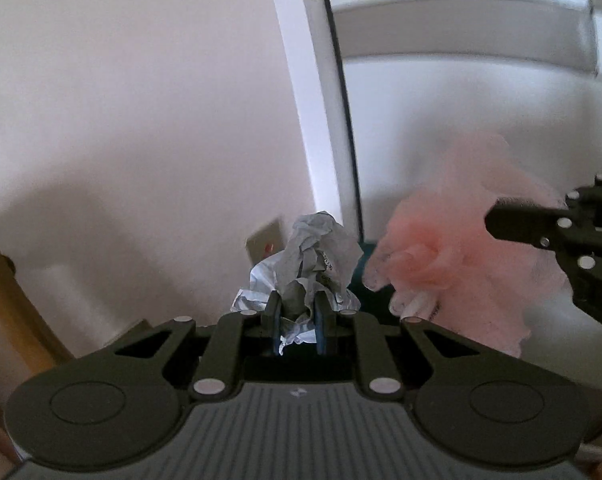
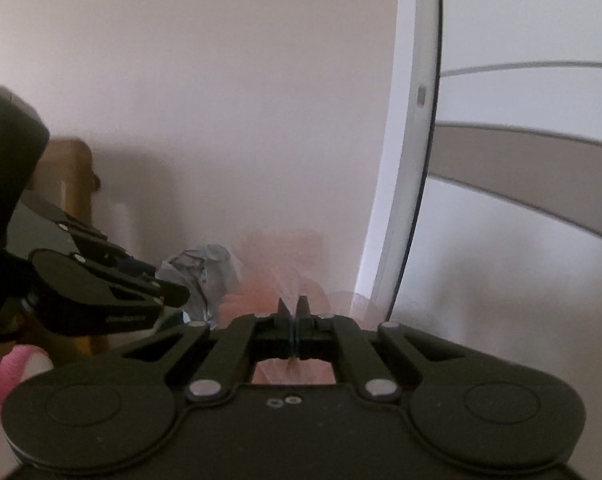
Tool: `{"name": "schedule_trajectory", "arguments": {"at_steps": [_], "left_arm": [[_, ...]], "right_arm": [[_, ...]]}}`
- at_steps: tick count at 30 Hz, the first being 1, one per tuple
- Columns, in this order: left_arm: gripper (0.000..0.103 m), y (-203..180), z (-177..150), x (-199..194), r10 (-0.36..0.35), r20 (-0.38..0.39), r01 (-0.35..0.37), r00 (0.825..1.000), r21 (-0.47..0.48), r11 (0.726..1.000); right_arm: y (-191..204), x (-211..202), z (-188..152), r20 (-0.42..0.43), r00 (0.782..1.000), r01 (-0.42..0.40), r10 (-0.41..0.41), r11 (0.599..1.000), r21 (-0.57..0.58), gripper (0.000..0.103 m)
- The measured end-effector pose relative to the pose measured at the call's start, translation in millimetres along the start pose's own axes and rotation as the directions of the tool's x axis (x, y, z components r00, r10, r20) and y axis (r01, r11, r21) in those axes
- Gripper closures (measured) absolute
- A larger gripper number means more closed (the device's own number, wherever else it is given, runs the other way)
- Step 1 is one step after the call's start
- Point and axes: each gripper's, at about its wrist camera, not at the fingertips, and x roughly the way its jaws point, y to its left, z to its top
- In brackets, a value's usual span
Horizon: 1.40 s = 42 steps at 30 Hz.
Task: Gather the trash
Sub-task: 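Lift the paper in the left tool and the puff in the right tool toward the teal wastebasket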
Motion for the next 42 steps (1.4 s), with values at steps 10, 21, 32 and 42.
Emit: {"name": "schedule_trajectory", "arguments": {"at_steps": [10, 21, 32, 42], "left_arm": [[0.087, -16.6, -7.9, 83.8, 0.029, -0.136, -0.019, 0.99, 0.078, 0.997], [0.087, -20.1, -35.3, 123.7, -0.042, -0.281, 0.053, 0.959, 0.031, 0.998], [0.051, -20.3, -41.5, 135.7, -0.063, -0.321, 0.058, 0.945, -0.027, 0.998], [0.035, -28.8, -26.5, 81.2, -0.092, -0.168, 0.089, 0.981, -0.029, 0.996]], "right_arm": [[16.2, 58.9, -24.3, -0.155, 0.988, -0.027, 0.025, 1.0, -0.005, 0.103], [21.1, 95.2, -33.1, -0.349, 0.937, -0.028, 0.03, 1.0, 0.009, 0.093], [19.3, 92.7, -7.5, -0.343, 0.938, -0.044, 0.05, 0.999, 0.025, 0.073], [13.3, 25.4, 24.9, -0.249, 0.967, -0.036, 0.049, 0.998, 0.057, 0.065]]}}
